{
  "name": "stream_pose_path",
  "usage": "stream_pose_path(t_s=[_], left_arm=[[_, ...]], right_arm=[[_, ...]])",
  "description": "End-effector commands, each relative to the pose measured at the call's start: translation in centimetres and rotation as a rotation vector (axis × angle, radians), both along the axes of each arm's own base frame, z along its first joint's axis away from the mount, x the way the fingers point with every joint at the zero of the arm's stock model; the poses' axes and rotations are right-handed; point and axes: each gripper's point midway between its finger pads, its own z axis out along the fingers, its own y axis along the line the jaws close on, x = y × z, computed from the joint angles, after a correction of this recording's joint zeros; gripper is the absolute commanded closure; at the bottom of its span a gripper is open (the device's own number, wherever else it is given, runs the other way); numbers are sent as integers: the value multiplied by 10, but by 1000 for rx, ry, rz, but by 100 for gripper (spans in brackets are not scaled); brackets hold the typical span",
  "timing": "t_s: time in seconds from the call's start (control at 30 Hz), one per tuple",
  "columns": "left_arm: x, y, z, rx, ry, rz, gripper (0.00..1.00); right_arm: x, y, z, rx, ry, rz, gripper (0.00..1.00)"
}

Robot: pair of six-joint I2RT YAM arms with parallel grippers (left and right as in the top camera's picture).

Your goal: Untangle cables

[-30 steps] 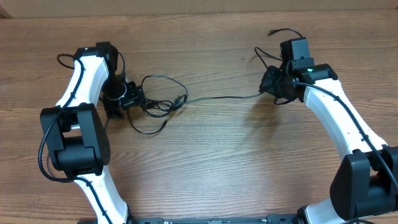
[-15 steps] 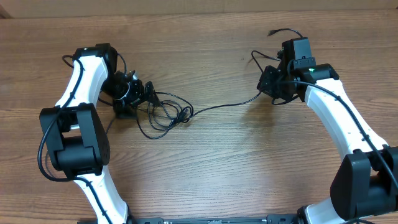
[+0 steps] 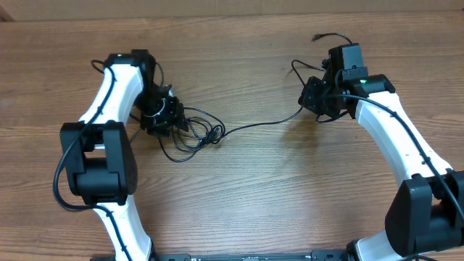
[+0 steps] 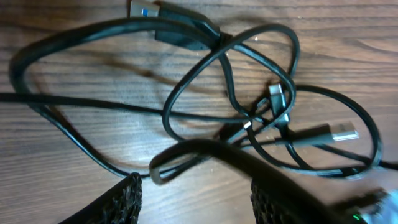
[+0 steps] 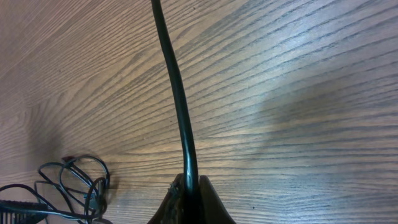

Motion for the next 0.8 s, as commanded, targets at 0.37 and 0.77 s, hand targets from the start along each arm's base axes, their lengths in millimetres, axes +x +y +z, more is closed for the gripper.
stream_pose_path(t_s=[0.37,0.77], left_arm=[[-20,2,-32,126,60,-10,96],[18,18,76,-112,-88,110,96]], right_arm=[[8,-1,8,9,-25,-5,96],[11,-20,3,-100,-37,-45,96]])
